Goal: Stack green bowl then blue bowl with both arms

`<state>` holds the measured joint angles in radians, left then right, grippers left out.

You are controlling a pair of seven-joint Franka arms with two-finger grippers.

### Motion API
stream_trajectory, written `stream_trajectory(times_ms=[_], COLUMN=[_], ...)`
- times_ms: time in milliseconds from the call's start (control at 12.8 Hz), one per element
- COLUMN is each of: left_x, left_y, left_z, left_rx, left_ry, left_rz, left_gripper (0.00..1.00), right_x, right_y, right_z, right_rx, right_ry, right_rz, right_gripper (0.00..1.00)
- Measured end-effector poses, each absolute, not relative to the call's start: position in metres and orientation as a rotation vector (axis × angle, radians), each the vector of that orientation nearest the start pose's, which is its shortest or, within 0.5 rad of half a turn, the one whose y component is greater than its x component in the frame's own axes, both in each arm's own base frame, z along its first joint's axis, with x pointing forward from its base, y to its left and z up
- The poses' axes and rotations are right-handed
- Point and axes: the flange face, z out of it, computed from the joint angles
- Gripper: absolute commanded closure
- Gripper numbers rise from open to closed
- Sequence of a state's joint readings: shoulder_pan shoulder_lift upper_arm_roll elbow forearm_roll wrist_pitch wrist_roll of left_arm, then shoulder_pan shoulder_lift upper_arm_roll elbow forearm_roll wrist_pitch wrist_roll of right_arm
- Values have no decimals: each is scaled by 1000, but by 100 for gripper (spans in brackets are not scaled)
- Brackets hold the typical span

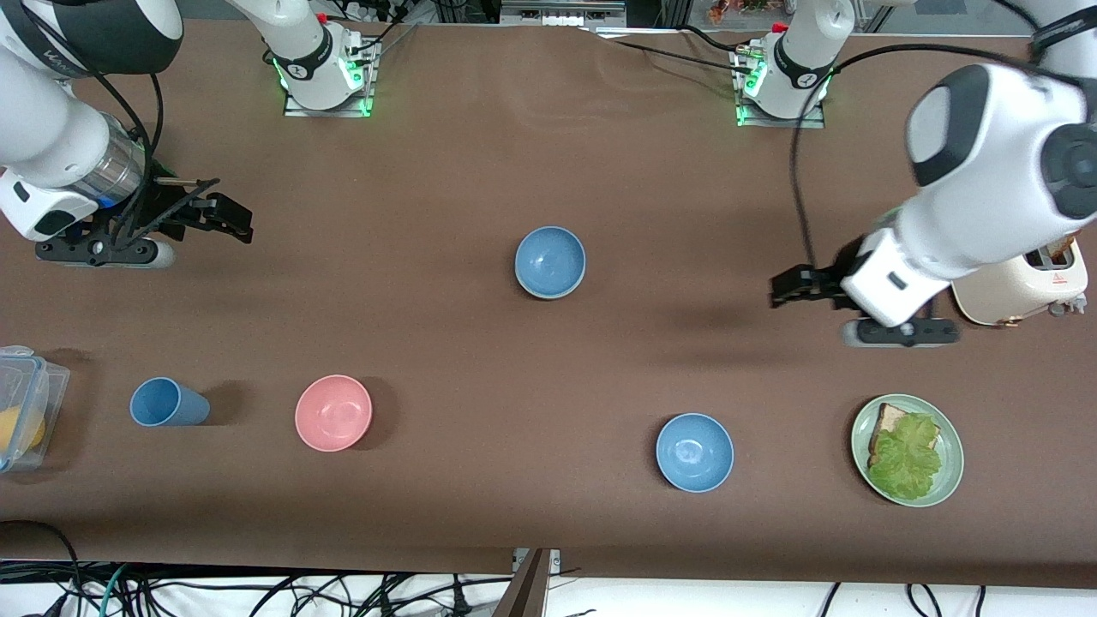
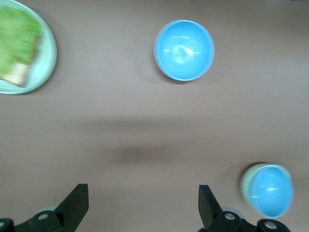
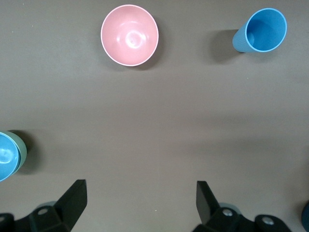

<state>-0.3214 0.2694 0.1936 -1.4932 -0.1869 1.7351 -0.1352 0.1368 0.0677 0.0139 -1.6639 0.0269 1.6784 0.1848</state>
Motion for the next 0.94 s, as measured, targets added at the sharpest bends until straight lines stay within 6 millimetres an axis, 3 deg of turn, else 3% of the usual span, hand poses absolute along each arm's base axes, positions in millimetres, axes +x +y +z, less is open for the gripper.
stream_trajectory(times_ms=[469, 939], left_x=[612, 591], left_y=[-39, -28], left_z=[562, 565], left_rx=[-3236, -3218], left_ry=[-14, -4], left_rz=[50, 108], left_gripper=[0, 0], right_x=[571, 571], right_y=[89, 89], right_z=[551, 551], right_rx=[-3121, -3122], right_ry=[59, 60], right_rz=[89, 90], right_gripper=[0, 0])
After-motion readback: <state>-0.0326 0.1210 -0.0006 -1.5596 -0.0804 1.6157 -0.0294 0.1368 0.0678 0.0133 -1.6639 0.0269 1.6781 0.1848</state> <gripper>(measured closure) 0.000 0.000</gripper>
